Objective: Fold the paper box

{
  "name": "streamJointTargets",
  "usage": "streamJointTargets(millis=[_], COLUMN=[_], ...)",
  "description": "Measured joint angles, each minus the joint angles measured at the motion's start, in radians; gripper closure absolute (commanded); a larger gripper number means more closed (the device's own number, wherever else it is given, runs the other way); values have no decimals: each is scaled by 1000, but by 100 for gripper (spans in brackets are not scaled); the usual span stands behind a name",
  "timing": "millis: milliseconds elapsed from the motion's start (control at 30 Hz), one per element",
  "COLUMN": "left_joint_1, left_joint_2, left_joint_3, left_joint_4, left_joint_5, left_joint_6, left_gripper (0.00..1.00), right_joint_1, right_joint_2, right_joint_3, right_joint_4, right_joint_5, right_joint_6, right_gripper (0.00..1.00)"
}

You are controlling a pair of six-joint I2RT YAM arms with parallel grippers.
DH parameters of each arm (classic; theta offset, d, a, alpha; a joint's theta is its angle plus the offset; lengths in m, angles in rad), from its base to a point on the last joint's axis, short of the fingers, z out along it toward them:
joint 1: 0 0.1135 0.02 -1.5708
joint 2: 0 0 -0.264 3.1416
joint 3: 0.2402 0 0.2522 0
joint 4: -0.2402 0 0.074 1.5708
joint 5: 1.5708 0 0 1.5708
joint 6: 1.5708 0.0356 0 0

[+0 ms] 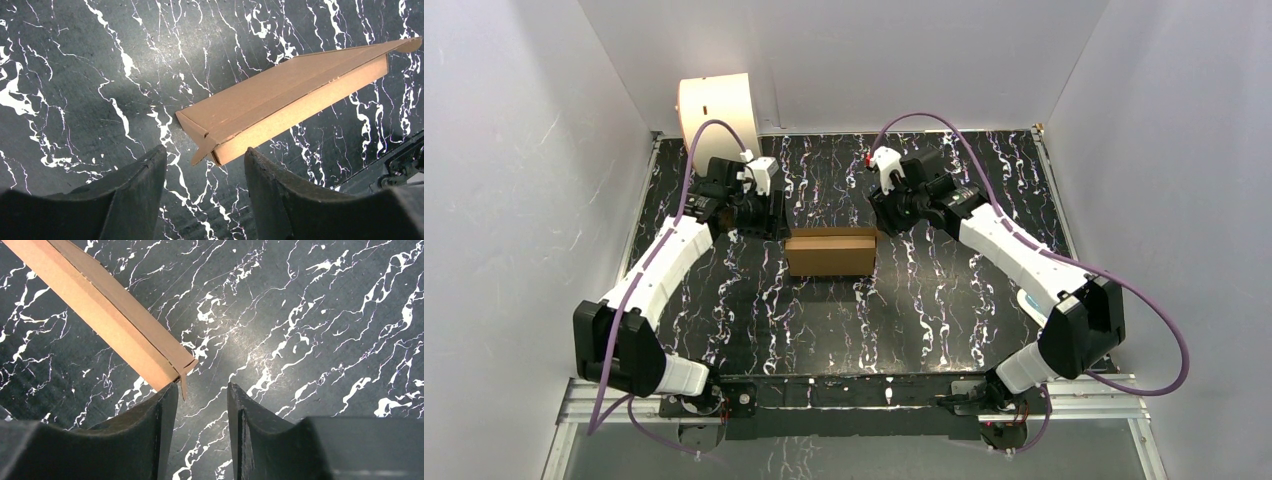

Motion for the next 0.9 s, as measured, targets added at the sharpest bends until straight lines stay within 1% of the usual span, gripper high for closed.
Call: streamJointTargets(millis=[233,367,467,500,733,900], left_joint_1=[0,0,0,0,0,0], left_joint_2=[2,10,28,32,35,35], left_joint_3=[2,2,2,2,2,2], left_joint_4=[-7,-6,-6,-6,-2,14], left_joint_5=[24,35,52,59,101,127], left_joint_6=[12,11,8,8,-11,-37], left_gripper=[57,63,66,66,77,85], right_joint_1=[0,0,0,0,0,0], right_joint_2=[0,1,3,6,11,18], right_joint_3=[-35,-44,-52,-52,-52,-52], right_joint_4=[26,31,32,32,48,49], right_joint_5=[-22,-42,-58,-62,-82,-84], right_joint_6=[16,26,32,33,51,68], right_gripper=[55,59,64,67,81,85])
